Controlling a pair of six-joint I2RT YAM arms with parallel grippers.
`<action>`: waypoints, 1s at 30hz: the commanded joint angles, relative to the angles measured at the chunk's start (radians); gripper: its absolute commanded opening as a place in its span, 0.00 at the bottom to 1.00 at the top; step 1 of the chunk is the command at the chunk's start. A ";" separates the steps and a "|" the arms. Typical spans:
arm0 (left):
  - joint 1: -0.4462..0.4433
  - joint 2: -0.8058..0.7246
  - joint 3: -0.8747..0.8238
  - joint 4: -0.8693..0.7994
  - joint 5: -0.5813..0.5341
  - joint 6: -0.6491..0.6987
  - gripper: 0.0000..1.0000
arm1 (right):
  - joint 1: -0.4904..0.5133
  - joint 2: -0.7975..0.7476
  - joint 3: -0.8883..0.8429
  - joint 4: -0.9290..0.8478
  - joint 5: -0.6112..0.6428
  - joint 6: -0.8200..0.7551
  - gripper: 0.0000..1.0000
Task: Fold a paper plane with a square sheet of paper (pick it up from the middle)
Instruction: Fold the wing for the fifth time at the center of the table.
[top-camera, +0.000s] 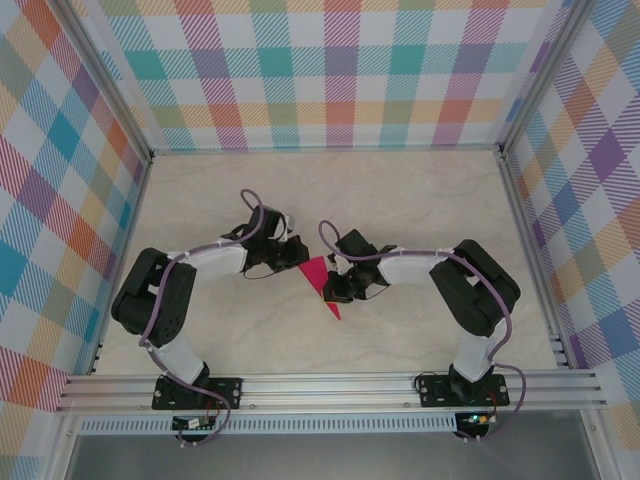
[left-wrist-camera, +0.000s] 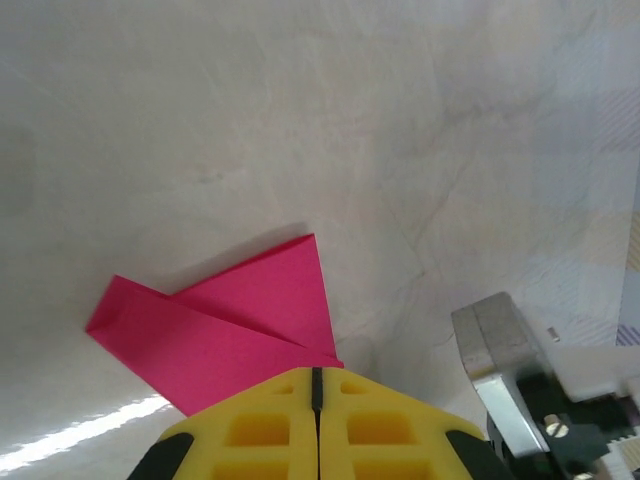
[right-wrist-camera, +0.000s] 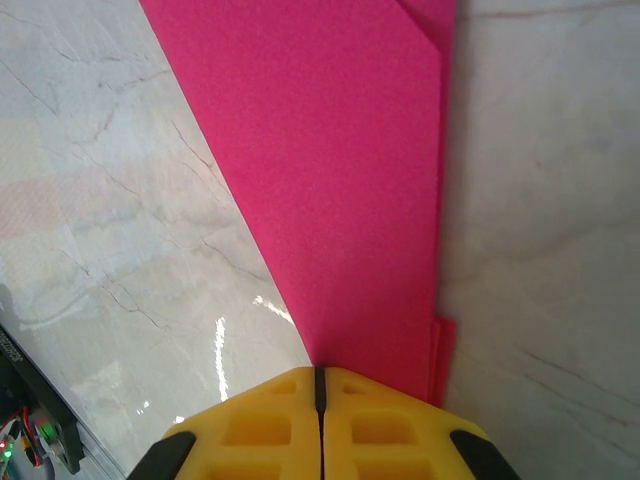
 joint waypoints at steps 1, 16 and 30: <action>-0.018 0.044 -0.013 0.028 0.008 -0.015 0.05 | 0.009 -0.002 0.012 -0.102 0.007 -0.007 0.06; -0.036 0.145 -0.022 0.036 -0.005 -0.019 0.03 | 0.007 0.011 0.043 -0.021 -0.012 0.020 0.07; -0.036 0.148 -0.009 -0.029 -0.059 -0.003 0.03 | 0.000 0.030 0.036 0.000 -0.017 0.006 0.07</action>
